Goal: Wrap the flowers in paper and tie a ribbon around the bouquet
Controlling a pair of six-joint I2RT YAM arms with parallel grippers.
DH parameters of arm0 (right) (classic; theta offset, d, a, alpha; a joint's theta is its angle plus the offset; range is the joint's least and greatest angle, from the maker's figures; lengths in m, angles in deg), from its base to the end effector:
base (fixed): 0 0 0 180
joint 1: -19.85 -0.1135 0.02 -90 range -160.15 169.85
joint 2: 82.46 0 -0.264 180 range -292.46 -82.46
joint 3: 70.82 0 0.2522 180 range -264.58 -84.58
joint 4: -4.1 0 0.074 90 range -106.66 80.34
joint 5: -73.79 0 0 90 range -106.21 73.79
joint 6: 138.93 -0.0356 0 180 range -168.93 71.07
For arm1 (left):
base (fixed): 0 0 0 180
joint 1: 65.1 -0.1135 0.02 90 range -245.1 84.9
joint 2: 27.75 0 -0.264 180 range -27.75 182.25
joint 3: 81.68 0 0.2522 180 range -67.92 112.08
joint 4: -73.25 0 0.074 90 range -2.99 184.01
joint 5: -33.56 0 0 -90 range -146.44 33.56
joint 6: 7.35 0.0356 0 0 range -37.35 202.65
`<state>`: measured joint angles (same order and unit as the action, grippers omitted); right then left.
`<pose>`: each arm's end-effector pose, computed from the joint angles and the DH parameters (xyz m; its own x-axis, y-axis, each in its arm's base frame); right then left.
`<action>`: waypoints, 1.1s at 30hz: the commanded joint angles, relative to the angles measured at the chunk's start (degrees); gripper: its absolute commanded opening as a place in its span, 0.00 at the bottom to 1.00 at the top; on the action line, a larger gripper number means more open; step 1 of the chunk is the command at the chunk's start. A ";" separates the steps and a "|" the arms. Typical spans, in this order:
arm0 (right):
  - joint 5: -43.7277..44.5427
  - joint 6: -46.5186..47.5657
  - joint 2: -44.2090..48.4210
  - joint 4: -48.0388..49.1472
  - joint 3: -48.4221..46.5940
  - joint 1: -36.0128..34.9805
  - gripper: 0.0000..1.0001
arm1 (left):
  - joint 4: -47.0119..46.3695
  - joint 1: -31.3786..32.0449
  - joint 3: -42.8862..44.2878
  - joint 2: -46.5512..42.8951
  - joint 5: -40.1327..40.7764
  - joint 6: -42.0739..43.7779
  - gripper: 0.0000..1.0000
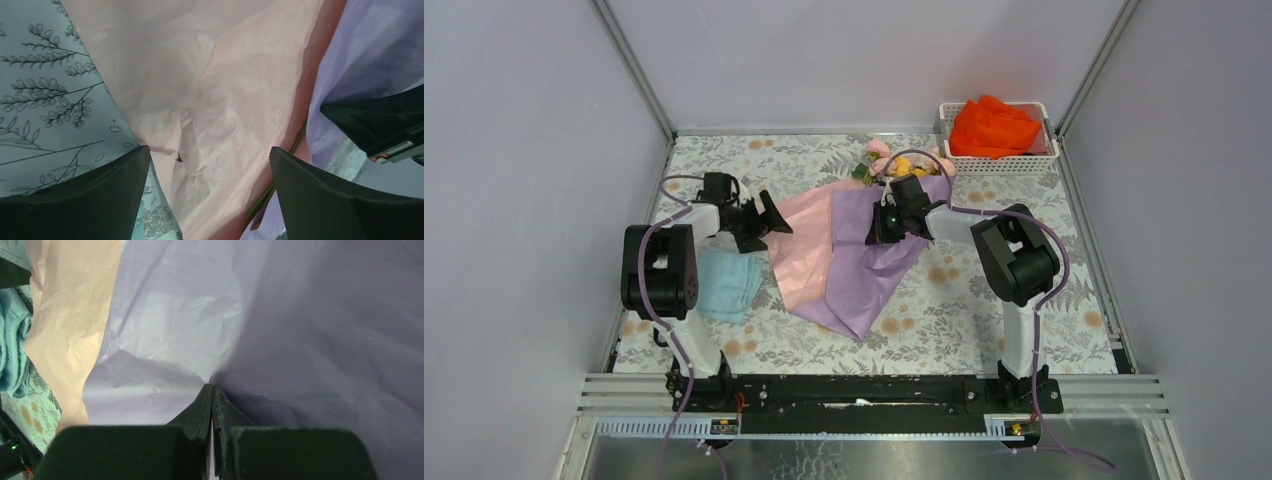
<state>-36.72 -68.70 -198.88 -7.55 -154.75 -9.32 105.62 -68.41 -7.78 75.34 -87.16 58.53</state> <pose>0.3670 0.2191 0.1397 -0.8009 -0.0843 -0.5928 -0.4305 0.7691 0.4724 0.3502 0.0020 0.1557 -0.8802 -0.4028 -0.2511 -0.1824 0.7754 -0.6046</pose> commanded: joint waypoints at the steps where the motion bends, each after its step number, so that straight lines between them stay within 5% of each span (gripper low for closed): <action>1: 0.97 0.93 -1.59 -2.91 1.40 -0.25 0.04 | -0.67 0.44 -2.91 3.80 -1.51 -4.68 0.97; 8: 1.79 1.26 -0.54 -3.94 1.75 -0.25 0.04 | 0.98 1.99 -4.41 3.33 -8.30 -7.10 0.96; 15: 2.40 2.26 0.30 -6.04 1.62 -0.27 0.04 | 20.09 -0.21 -1.61 -1.50 -1.19 0.35 0.96; 24: 2.50 1.49 0.15 -5.49 1.61 -0.28 0.04 | 9.06 2.09 -7.86 -0.25 -8.34 -3.05 0.93; 27: 2.24 1.61 -0.31 -6.05 0.99 -0.36 0.04 | 2.31 2.26 -8.53 -0.08 -9.18 -3.99 0.83; 33: -0.51 0.66 -0.12 -4.94 1.48 -0.42 0.04 | -20.85 2.33 -19.79 -8.26 -14.67 -14.61 0.33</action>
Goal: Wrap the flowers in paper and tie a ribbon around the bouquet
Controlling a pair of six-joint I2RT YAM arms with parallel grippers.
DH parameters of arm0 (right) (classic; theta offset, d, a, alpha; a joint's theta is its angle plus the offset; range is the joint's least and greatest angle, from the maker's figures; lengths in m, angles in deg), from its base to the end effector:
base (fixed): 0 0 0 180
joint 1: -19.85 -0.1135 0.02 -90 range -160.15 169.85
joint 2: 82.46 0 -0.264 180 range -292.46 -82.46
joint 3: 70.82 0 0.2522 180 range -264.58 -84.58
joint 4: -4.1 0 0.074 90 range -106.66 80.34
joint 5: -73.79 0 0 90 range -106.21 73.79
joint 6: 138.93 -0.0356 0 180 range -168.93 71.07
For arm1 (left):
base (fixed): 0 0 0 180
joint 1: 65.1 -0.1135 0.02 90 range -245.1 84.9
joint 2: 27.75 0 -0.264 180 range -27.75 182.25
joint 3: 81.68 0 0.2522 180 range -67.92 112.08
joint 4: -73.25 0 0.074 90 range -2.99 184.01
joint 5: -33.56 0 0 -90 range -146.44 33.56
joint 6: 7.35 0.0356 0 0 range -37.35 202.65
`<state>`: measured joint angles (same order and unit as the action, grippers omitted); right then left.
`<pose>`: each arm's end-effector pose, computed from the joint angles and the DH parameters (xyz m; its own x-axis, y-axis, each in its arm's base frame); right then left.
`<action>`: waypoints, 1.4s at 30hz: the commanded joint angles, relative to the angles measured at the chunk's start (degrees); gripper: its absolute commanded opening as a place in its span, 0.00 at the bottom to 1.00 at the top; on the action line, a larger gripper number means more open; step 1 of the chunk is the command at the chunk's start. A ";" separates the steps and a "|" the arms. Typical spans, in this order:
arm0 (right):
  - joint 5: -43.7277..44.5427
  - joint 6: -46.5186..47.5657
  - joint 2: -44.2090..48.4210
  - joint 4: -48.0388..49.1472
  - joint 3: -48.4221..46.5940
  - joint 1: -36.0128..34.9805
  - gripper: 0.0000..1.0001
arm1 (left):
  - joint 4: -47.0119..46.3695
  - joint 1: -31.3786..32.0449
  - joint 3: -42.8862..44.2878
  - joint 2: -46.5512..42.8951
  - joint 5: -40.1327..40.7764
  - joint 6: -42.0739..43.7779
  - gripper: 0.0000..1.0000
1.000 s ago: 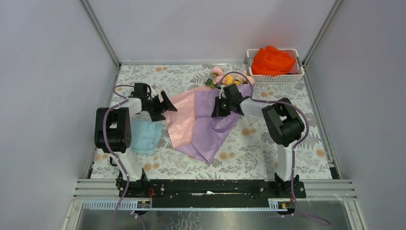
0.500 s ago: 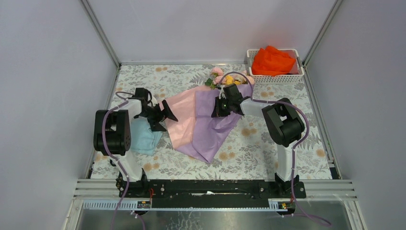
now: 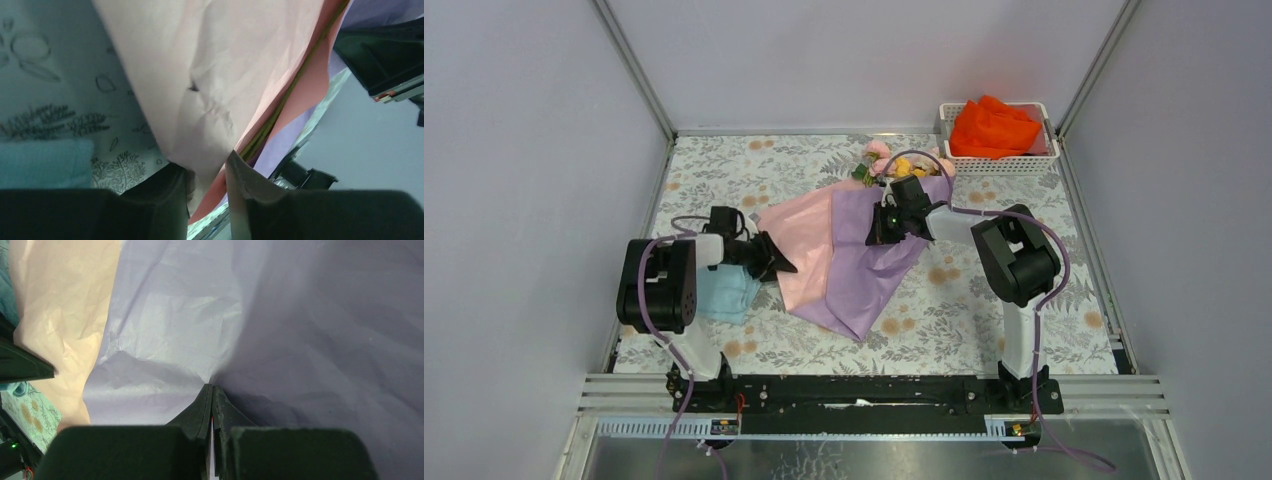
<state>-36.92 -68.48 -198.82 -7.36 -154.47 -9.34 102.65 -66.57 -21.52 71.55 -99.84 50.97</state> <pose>0.3661 0.2189 0.1390 -0.8000 -0.0884 -0.5935 -0.4350 0.7667 0.4722 0.2953 -0.0169 0.1219 -0.9139 -0.4052 0.0245 -0.2906 0.6111 -0.7363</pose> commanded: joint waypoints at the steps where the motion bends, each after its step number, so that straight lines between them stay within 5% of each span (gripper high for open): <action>1: -0.53 0.16 -0.19 -4.67 1.37 -0.41 0.04 | -18.62 0.65 -5.95 -5.14 -2.50 -7.61 0.25; 4: -1.41 -0.87 -0.85 -3.64 1.56 -0.36 0.04 | -17.50 1.21 -2.45 -6.19 -2.19 -5.49 0.01; 9: -1.66 -2.72 -1.83 -3.05 1.37 -0.23 0.04 | -6.77 7.21 7.45 -8.45 3.97 6.87 0.00; 14: -2.54 -5.79 -2.20 -0.27 1.20 -0.08 0.04 | 6.39 20.50 17.51 -8.81 12.86 23.12 0.00; 23: -8.22 -15.74 -4.66 9.49 1.06 1.16 0.04 | 13.28 40.12 24.66 -7.70 24.46 41.63 0.00; 30: -9.32 -19.04 -3.95 12.95 -0.06 1.78 0.04 | 11.62 51.73 21.15 -3.21 34.53 54.37 0.00; 38: -9.41 -23.26 3.12 15.33 2.38 5.27 0.05 | 6.47 55.15 14.61 0.21 39.49 58.38 0.00; 42: -6.74 -19.55 7.67 7.31 -0.34 7.78 0.07 | 4.25 56.09 12.12 1.07 40.82 58.09 0.00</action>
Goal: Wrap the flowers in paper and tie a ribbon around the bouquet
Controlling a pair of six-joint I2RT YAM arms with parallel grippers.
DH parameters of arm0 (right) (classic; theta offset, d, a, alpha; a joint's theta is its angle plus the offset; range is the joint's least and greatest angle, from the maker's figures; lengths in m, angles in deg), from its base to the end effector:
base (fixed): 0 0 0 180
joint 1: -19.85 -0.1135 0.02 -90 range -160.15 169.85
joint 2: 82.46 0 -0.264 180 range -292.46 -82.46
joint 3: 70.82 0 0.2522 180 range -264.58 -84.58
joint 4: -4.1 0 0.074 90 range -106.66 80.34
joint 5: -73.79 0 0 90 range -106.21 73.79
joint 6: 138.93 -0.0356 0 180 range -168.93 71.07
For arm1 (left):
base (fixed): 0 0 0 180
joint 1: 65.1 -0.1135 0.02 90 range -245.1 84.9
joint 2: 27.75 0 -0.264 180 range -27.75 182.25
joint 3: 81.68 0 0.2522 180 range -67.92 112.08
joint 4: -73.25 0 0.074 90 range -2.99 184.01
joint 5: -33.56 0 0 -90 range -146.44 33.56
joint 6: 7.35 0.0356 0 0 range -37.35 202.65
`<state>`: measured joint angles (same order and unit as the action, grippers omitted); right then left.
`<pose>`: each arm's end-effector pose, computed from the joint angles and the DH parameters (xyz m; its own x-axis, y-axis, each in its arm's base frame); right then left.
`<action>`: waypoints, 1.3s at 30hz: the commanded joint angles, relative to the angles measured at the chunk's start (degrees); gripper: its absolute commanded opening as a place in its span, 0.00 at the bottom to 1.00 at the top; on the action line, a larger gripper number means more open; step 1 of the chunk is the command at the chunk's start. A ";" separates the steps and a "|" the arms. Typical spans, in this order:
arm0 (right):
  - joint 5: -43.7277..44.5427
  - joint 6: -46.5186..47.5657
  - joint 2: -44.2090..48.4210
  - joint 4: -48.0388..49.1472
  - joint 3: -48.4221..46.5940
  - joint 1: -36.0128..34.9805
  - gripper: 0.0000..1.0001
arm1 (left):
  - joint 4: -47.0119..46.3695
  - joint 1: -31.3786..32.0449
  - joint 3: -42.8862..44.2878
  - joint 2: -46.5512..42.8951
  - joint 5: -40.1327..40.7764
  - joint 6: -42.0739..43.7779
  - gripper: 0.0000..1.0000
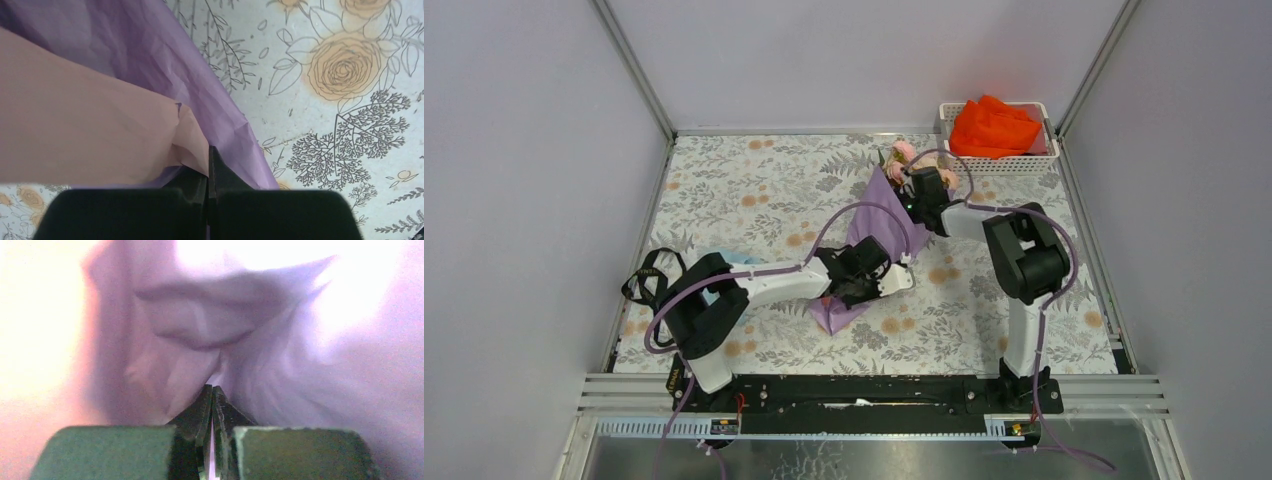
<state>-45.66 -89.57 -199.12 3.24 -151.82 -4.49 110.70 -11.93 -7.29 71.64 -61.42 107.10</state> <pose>0.3825 0.1922 0.1399 -0.8797 0.2246 -0.4193 -0.1924 0.6382 0.7454 0.2027 -0.2758 0.1703 -0.1438 0.8799 -0.4529 0.9678 0.2206 0.1214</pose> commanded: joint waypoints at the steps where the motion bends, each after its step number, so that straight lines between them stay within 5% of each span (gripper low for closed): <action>1: 3.39 3.25 9.12 -6.68 -3.62 3.50 0.08 | -4.32 1.62 -2.67 1.16 2.75 1.82 0.00; 10: 8.72 11.22 24.26 -19.95 4.93 11.91 0.26 | -6.57 3.52 -6.36 2.91 8.30 3.08 0.00; 15: -1.23 15.75 32.32 -19.74 7.35 12.21 0.57 | -6.73 4.73 -6.57 3.47 9.94 3.45 0.00; 20: -8.53 10.54 36.50 -14.00 9.97 11.25 0.98 | -6.66 5.03 -6.23 3.86 10.46 3.62 0.00; 27: -2.17 14.36 32.19 -24.22 7.43 4.84 1.00 | -6.71 5.19 -6.34 3.82 10.85 4.07 0.00; 30: -2.86 14.55 30.82 -25.11 8.27 4.79 0.91 | -6.69 5.17 -6.60 3.77 10.79 4.04 0.00; 31: -4.14 14.61 30.53 -24.85 8.42 4.76 0.76 | -6.64 5.19 -6.73 3.74 10.90 4.11 0.00; 34: -3.21 16.07 29.93 -26.99 7.60 4.76 0.08 | -6.21 5.24 -6.47 3.57 10.97 4.27 0.00; 35: -0.61 17.09 29.92 -28.34 7.11 4.86 0.00 | -5.63 5.20 -6.17 3.29 10.58 4.29 0.00; 37: 3.42 18.76 29.49 -29.02 7.27 6.09 0.00 | -3.33 5.20 -4.09 2.38 9.16 4.02 0.01; 39: 5.10 19.78 28.28 -28.16 8.29 8.31 0.00 | 1.29 4.90 -0.86 0.79 5.82 3.40 0.33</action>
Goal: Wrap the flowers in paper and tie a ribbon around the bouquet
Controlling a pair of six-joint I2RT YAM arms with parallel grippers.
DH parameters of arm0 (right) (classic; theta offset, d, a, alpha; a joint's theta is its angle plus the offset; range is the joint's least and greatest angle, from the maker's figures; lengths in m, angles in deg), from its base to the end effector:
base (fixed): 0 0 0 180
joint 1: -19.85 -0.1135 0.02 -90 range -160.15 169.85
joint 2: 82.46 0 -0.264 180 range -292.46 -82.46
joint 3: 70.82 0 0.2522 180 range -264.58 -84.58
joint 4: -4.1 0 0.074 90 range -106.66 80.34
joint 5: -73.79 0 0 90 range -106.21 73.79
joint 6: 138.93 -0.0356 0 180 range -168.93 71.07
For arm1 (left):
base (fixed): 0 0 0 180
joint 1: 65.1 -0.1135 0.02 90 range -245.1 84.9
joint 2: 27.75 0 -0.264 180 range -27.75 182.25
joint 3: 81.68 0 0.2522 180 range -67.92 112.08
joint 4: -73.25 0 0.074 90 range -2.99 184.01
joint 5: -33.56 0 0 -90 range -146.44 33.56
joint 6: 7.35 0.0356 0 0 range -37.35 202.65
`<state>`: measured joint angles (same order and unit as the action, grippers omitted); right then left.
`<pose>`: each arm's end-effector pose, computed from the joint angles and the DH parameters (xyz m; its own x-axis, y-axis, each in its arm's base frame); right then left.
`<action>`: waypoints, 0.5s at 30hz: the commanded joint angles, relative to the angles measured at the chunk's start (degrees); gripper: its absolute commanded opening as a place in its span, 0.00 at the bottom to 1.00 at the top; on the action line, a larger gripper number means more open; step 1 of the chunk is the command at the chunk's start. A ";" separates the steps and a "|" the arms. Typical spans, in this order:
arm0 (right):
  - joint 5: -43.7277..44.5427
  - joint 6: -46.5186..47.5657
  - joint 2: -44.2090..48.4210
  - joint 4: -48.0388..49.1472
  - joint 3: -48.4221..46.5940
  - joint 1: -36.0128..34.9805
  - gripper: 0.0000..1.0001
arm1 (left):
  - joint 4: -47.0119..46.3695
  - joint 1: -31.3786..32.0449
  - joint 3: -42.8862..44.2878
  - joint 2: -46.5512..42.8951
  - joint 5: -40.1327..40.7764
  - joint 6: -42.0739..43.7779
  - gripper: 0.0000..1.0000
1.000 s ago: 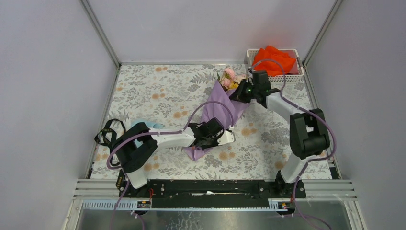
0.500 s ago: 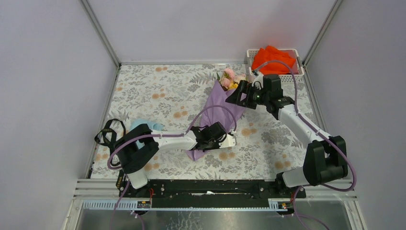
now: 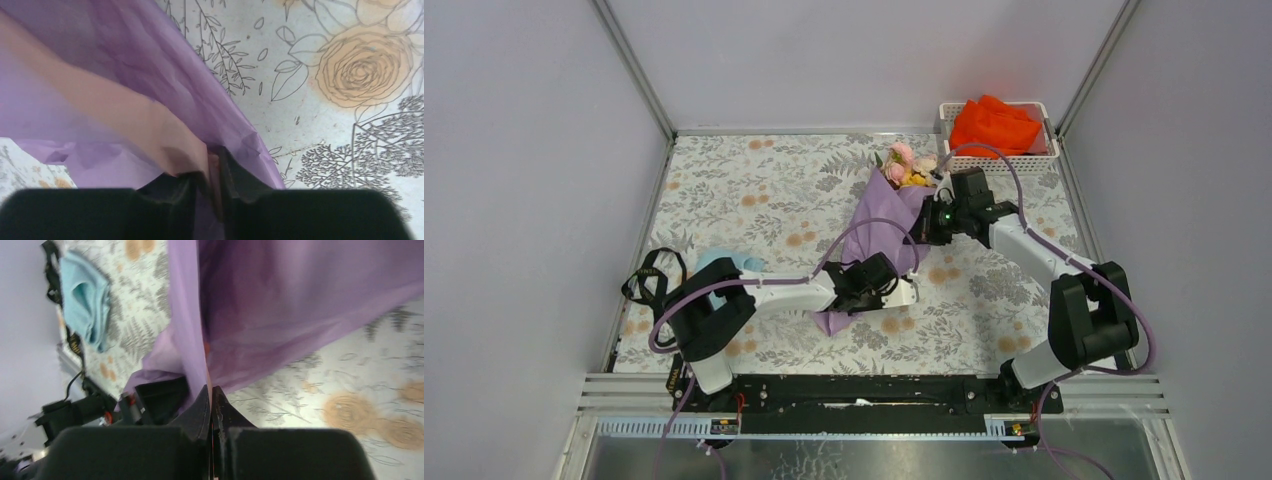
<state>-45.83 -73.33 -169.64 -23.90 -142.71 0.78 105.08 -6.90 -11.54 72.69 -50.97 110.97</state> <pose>0.3030 0.1234 0.2387 -0.8480 0.0868 -0.5229 -0.3006 0.7337 0.6093 0.1803 -0.2844 0.1491 -0.0199 0.9282 -0.3715 0.9451 0.1387 0.2959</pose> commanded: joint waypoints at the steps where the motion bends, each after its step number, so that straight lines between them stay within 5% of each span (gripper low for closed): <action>1: 6.19 4.16 -2.08 -0.72 -0.35 3.95 0.00 | 9.75 -0.10 5.32 -1.04 -6.90 -0.63 0.45; 4: 5.45 4.98 -5.12 1.79 0.81 5.48 0.00 | 17.99 -0.10 10.21 -3.74 -12.34 0.01 0.70; 7: 6.31 5.39 -7.56 3.59 1.11 5.99 0.00 | 24.90 -0.25 13.13 -6.05 -15.64 2.41 0.80; 12: 8.03 6.16 -10.67 5.27 0.91 6.92 0.00 | 34.57 -4.04 18.85 -8.04 -21.07 3.81 0.78; 15: 8.82 7.00 -12.33 5.39 0.21 7.03 0.00 | 32.81 -10.04 21.00 -8.93 -23.64 1.96 0.65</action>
<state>-39.36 -68.56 -180.63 -20.80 -141.29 7.25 133.56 -10.40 6.32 65.67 -69.20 113.22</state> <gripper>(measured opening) 0.011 0.727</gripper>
